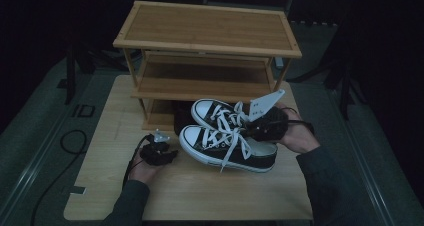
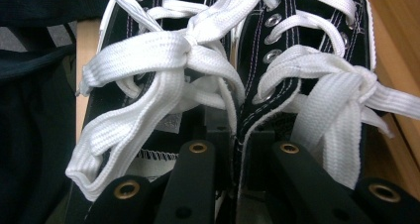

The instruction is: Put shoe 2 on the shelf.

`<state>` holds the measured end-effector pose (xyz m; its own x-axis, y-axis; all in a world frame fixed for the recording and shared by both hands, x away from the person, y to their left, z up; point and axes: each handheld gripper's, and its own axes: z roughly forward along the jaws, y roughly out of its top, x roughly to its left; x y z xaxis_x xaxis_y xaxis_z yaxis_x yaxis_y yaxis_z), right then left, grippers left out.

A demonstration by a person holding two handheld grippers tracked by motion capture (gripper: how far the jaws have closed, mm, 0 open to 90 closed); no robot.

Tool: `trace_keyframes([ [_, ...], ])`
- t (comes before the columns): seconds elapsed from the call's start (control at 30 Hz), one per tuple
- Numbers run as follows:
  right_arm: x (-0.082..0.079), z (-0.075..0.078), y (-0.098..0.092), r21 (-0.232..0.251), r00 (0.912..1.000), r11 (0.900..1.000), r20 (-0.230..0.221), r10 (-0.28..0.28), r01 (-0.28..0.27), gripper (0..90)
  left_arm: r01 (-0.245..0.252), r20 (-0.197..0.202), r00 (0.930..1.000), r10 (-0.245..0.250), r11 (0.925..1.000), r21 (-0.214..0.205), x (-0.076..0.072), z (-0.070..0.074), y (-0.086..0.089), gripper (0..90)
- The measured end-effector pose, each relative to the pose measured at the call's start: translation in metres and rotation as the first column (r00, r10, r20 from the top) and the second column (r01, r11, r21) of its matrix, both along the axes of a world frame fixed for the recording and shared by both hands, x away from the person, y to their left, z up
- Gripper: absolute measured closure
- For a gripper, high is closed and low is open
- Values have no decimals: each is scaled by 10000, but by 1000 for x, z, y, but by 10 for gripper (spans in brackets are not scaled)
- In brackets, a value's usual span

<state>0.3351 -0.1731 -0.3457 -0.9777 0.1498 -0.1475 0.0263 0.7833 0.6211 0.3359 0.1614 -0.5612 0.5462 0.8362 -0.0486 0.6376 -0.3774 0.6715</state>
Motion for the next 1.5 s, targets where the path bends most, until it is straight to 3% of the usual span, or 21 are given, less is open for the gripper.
trace_keyframes([
  [0.5,20,25,11,-125,9996,9999,255,108,-104,850,-3,-4,10000,3,10000,37,0,0,-1,560],
  [0.67,32,30,13,160,9996,9997,207,-213,210,851,52,-35,10000,-51,10000,66,0,0,0,560],
  [1.2,55,36,30,96,9918,9926,403,-1215,1212,851,78,-35,10000,-78,9999,67,0,0,1,560],
  [1.5,62,36,44,259,9732,9749,582,-2224,2212,851,121,-45,9999,-120,9999,104,1,0,1,560],
])
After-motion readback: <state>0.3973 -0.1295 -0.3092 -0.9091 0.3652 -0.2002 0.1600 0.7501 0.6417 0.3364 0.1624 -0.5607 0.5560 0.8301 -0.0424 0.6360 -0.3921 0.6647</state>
